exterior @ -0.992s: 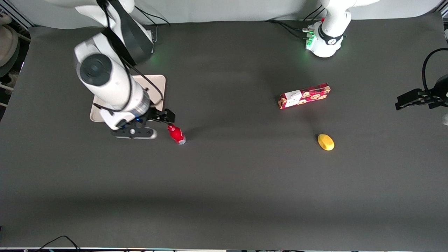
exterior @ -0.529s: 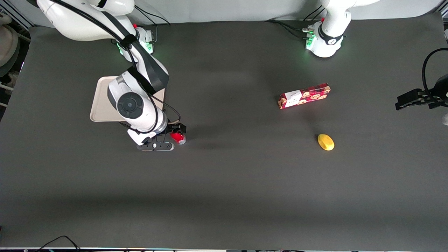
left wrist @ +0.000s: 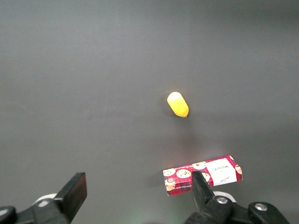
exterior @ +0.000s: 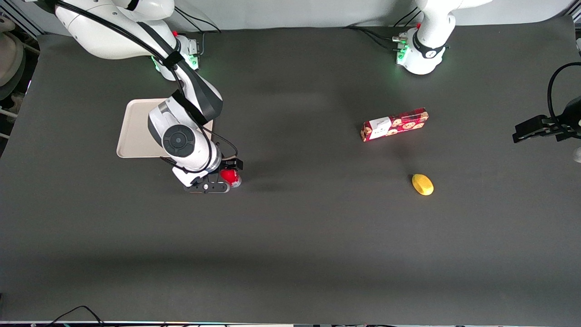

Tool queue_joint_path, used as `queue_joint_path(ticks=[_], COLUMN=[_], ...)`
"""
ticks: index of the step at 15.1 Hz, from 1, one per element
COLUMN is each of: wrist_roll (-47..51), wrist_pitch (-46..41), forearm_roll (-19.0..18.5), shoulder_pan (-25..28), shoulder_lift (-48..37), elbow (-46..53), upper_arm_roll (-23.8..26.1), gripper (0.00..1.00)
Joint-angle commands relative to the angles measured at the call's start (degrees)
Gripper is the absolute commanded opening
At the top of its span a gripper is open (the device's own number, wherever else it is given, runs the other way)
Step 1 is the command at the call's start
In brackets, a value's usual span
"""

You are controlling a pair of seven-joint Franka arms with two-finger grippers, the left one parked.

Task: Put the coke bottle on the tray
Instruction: 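Lower the right gripper and close it around the bottle's cap end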

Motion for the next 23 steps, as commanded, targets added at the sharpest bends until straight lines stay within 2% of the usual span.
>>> queue_joint_path(ticks=[1,11,12,13,15,16,20,23], wrist_roll=[2.26,2.53,2.53,2.53,2.53,2.53,2.79,3.40], wrist_pitch=[0.62,1.33,1.33,1.33,0.98,0.89,-0.25,-9.62], forearm_roll=[-1.48,-1.30,-1.30,-1.30,-1.30,-1.30,-0.78,-0.25], shoulder_pan=[-0.19,0.17,0.17,0.17,0.17,0.17,-0.01,-0.01], shoulder_lift=[-2.49,-2.93,-2.93,-2.93,-3.02,-3.19,-4.59,-8.28], elbow=[-1.65,-1.73,-1.73,-1.73,-1.73,-1.65,-0.86,3.70], upper_arm_roll=[0.57,0.75,0.75,0.75,0.75,0.75,0.66,1.79], gripper=[0.87,0.65,0.58,0.44,0.11,0.00,0.00,0.00])
